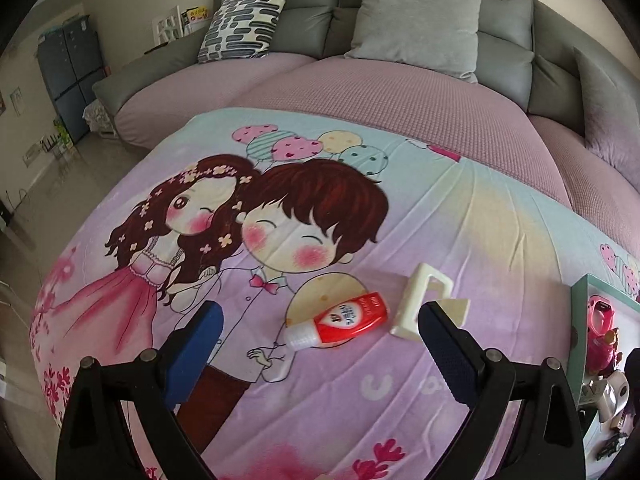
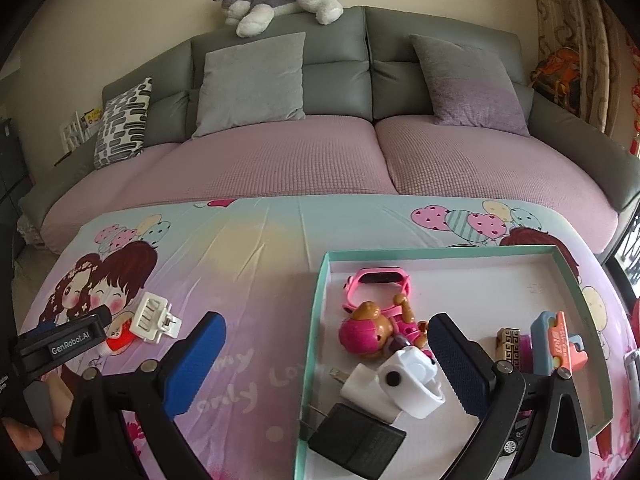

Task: Organize rigid objects
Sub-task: 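Move both tools back toward the red glue bottle and white clip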

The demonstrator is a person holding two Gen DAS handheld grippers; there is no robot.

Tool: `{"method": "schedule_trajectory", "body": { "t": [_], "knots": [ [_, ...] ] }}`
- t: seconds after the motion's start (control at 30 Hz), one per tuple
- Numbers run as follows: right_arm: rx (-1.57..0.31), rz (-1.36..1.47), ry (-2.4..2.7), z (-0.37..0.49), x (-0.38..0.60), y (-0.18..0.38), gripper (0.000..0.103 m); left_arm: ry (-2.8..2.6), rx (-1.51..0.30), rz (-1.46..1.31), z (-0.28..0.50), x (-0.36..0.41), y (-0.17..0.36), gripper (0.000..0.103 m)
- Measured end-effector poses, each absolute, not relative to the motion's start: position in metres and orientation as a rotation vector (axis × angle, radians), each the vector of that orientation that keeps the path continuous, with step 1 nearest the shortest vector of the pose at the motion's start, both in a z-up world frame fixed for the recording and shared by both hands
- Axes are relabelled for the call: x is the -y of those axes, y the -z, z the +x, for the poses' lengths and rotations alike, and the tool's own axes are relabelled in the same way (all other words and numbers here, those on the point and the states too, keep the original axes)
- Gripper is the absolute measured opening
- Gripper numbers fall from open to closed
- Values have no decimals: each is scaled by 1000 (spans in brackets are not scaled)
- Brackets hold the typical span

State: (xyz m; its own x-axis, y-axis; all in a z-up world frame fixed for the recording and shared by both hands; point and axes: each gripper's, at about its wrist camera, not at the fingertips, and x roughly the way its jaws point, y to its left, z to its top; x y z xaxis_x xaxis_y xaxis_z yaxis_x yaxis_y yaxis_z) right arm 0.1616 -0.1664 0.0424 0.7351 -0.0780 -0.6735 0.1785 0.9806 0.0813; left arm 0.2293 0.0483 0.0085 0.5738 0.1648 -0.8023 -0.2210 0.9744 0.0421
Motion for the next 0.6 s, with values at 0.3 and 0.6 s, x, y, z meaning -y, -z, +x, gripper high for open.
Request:
{"method": "schedule_trajectory", "body": {
  "t": [0.3, 0.6],
  "knots": [
    [-771, 55, 99, 174, 125, -30, 102, -231, -958, -148, 229, -79, 2, 98],
    [-789, 4, 21, 181, 87, -19, 102, -293, -977, -210, 227, -112, 12, 98]
  ]
}}
